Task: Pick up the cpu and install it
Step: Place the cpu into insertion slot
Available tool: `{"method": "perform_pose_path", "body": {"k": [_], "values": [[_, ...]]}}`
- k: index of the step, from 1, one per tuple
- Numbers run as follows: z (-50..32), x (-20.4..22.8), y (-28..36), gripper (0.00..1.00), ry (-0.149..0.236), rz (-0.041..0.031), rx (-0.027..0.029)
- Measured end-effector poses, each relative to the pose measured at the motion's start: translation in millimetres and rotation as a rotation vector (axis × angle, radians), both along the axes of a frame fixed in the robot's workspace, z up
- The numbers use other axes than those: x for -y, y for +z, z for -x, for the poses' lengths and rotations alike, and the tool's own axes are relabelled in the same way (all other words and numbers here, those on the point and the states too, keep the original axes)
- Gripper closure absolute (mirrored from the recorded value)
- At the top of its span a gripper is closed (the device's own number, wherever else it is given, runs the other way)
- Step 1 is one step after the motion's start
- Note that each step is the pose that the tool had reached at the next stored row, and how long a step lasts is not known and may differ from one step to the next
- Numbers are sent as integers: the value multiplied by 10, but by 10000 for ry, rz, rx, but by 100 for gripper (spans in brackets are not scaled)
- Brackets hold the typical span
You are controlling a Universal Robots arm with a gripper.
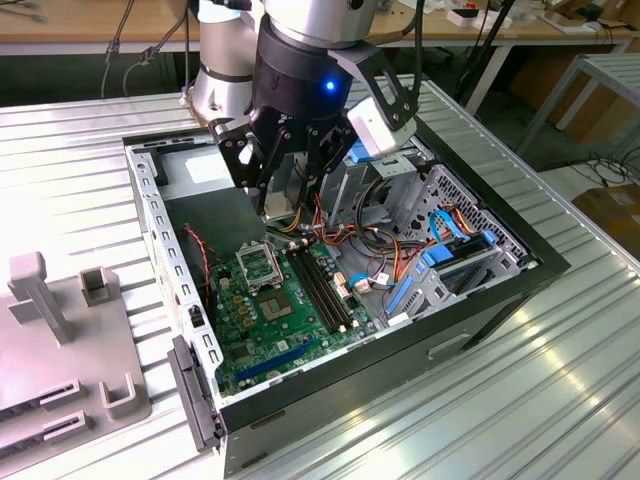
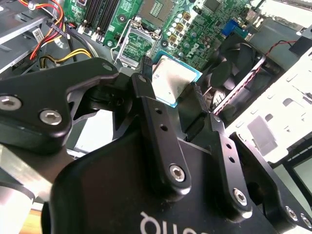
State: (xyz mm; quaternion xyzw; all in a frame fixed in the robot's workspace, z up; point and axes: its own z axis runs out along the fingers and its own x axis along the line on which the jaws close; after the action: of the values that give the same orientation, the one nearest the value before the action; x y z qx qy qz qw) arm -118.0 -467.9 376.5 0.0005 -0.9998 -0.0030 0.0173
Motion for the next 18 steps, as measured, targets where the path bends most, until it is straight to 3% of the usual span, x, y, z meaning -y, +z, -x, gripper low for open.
{"method": "perform_pose_path", "body": {"k": [13,18], "values": [[0,2,-61,54,1,-50,0],[-1,1,-88,54,0,-187,1]]}}
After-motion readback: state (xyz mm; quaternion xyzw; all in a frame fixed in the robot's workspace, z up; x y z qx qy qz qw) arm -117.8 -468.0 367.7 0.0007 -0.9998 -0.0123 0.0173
